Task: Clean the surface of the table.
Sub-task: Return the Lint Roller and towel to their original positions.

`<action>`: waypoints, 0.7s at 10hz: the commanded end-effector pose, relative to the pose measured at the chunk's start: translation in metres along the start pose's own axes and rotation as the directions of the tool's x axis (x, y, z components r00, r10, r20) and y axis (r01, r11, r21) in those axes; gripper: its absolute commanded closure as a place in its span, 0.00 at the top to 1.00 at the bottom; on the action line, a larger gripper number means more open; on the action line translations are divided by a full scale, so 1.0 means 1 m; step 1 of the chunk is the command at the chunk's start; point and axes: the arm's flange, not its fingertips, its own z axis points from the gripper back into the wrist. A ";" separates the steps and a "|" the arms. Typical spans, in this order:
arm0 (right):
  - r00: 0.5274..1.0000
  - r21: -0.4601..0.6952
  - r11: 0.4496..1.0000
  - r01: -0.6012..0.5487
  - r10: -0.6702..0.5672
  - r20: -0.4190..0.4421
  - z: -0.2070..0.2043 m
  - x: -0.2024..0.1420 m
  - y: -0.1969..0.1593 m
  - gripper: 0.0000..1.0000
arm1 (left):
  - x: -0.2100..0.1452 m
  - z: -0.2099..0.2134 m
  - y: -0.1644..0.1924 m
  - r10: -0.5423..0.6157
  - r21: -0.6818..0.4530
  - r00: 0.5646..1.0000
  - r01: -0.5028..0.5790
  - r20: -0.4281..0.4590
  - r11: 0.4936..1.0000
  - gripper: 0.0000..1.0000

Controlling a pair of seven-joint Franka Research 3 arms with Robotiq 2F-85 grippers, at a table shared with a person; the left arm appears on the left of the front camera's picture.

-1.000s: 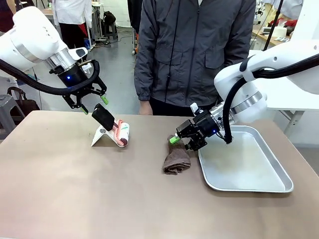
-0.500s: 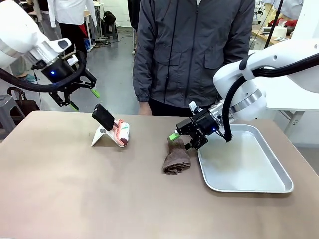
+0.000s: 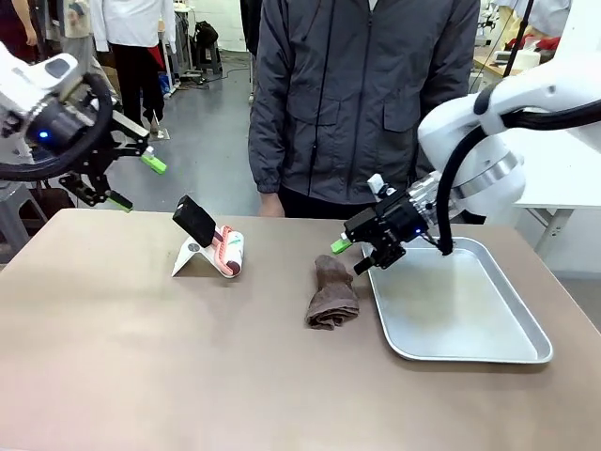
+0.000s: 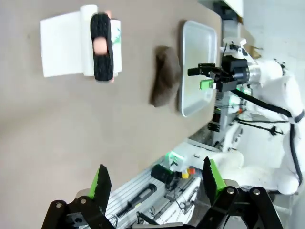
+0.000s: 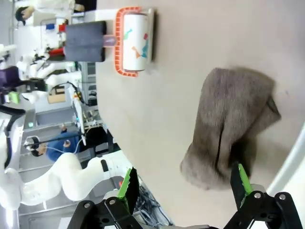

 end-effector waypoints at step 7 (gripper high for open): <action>0.941 0.506 0.862 0.024 -0.189 0.279 0.116 -0.139 -0.046 1.00 | -0.079 0.033 0.142 0.004 -0.456 0.982 0.083 0.187 0.886 1.00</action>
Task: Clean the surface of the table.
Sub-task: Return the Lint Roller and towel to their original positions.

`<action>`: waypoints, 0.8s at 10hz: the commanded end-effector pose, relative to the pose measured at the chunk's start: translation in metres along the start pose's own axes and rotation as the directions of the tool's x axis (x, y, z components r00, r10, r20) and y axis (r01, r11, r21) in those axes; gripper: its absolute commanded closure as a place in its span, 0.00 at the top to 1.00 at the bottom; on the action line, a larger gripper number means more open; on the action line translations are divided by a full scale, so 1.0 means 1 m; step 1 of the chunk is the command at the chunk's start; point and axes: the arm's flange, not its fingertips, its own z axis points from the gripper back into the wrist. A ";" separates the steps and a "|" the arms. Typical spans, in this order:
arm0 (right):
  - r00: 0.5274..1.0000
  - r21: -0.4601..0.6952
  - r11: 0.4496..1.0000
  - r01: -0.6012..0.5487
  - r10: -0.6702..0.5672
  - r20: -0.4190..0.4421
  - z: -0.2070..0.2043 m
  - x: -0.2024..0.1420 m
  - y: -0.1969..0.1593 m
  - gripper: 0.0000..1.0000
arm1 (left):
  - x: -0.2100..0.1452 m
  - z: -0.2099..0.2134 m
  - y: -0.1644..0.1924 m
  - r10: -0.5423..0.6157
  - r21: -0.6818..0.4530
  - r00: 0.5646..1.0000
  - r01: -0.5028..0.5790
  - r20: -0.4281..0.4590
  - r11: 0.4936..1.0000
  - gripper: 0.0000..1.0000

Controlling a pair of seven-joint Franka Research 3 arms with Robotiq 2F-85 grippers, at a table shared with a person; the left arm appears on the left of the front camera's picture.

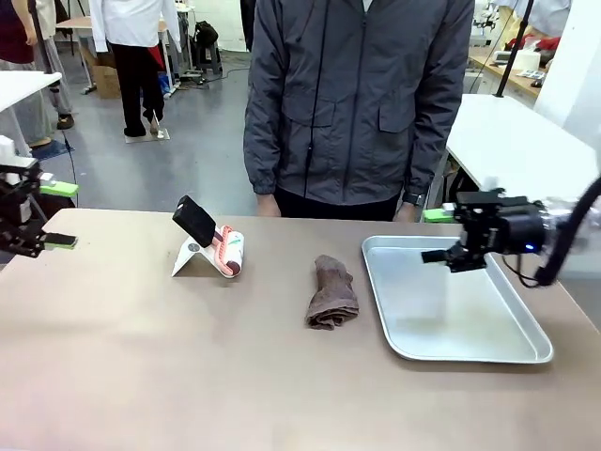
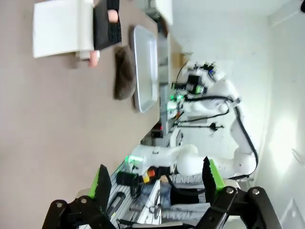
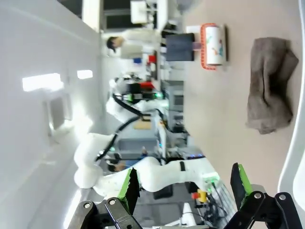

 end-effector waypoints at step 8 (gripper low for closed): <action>0.979 0.081 0.997 0.002 -0.018 0.204 0.058 -0.003 -0.011 1.00 | -0.008 0.032 0.038 0.069 -0.104 0.982 -0.052 0.173 0.993 1.00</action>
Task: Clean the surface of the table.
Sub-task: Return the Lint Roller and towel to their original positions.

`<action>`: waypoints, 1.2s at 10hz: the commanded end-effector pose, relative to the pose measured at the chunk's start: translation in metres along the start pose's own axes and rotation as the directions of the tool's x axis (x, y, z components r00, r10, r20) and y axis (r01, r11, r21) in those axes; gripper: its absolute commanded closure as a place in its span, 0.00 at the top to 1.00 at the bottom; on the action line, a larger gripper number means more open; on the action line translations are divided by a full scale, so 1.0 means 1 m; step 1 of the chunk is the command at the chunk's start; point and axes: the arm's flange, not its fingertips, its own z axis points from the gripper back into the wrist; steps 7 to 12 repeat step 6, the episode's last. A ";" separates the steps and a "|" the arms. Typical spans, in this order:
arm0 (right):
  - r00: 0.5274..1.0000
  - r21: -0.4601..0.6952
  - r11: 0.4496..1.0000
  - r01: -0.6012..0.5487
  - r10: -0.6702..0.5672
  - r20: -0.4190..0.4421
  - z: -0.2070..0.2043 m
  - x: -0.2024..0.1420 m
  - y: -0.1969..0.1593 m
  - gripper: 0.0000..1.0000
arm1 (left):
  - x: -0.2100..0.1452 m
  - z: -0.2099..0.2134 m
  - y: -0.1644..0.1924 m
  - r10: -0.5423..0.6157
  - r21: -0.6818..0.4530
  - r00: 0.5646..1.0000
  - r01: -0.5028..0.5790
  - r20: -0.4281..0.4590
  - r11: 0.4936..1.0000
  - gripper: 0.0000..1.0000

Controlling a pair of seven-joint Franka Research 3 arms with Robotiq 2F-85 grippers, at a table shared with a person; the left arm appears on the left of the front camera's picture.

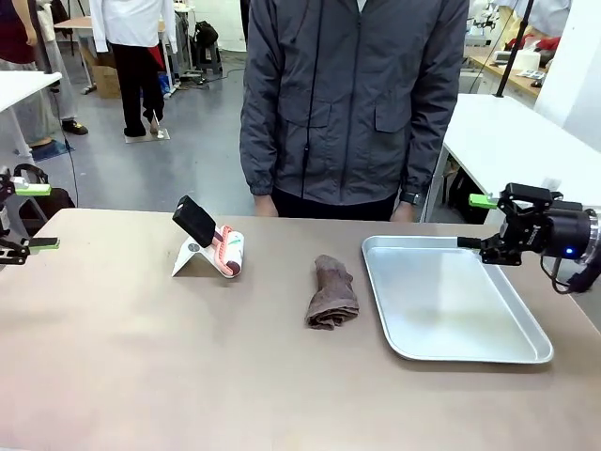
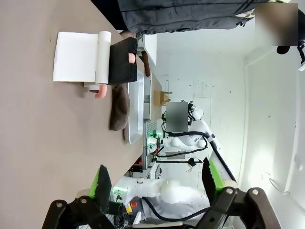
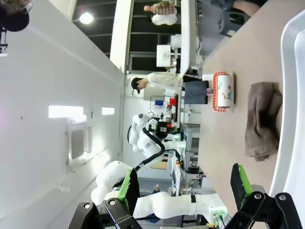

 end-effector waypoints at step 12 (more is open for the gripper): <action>1.000 -0.002 1.000 0.014 -0.014 -0.020 0.001 -0.001 0.002 1.00 | -0.006 0.002 -0.001 -0.022 0.001 1.000 0.022 -0.011 1.000 1.00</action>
